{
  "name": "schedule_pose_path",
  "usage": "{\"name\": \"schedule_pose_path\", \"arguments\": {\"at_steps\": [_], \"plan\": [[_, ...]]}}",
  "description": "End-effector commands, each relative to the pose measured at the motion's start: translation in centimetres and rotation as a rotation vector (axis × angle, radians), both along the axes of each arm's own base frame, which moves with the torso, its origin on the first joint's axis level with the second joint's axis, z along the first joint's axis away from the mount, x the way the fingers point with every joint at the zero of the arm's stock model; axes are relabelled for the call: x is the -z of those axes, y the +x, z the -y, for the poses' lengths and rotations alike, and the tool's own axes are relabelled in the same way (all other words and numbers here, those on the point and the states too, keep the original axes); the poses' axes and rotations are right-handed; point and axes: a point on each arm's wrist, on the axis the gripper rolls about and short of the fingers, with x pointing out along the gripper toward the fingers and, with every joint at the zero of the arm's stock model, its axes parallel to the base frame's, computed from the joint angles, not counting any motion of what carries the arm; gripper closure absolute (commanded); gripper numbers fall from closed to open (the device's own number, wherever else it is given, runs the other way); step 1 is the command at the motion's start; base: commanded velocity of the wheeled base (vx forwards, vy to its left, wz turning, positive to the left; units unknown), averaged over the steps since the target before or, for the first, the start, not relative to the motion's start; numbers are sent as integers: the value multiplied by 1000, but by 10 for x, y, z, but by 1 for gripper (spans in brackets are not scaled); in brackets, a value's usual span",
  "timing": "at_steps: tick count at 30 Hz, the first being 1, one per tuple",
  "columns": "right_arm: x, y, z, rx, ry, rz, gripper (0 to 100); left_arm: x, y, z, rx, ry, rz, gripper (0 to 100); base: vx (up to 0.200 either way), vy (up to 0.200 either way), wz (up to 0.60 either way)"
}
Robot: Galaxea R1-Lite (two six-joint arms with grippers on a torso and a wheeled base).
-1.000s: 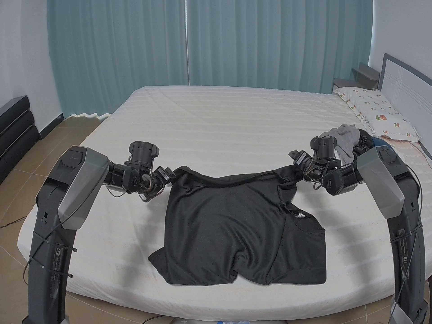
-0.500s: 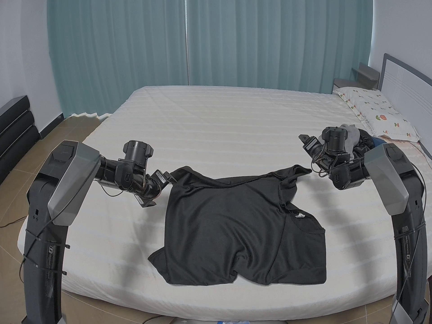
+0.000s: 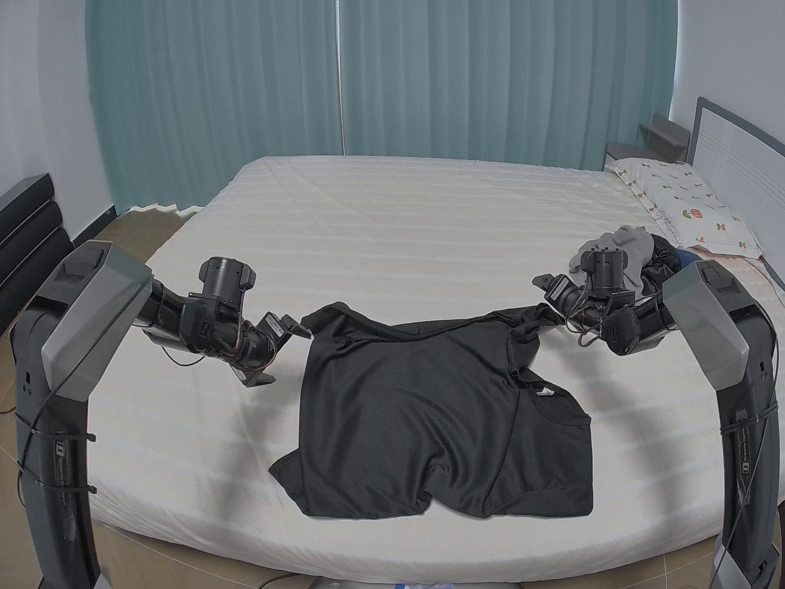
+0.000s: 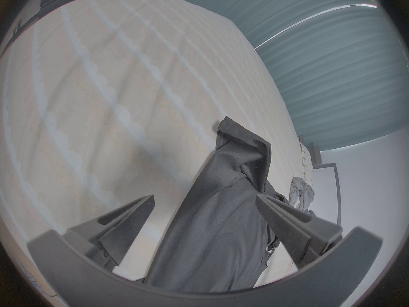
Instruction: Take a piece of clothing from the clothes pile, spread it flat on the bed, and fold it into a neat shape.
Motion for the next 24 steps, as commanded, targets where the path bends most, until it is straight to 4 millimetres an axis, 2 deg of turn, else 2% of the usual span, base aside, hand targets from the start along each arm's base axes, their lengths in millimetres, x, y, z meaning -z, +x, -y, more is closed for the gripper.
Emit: {"name": "schedule_pose_path", "arguments": {"at_steps": [1,3,5,8,12,18,24], "plan": [[-8,-19,-14,-60,-56,-29,0,-19,-20,-3,-34,-33,41,0,0,0,0],[-6,-33,-34,-128,-108,-52,0,-14,-37,-3,-70,-83,76,0,0,0,0],[-5,-36,-39,-145,-119,-56,0,-10,-41,-3,-67,-84,78,0,0,0,0],[7,-45,-62,-206,-182,-98,0,0,-55,-4,-94,-96,121,0,0,0,0],[13,-49,-73,-241,-205,-141,0,4,-61,-3,-128,-150,163,0,0,0,0],[20,-50,-77,-260,-244,-195,0,11,-66,-3,-127,-156,176,0,0,0,0],[29,-39,-74,-196,-296,-213,0,13,-68,-4,-130,-155,168,0,0,0,0]]}}
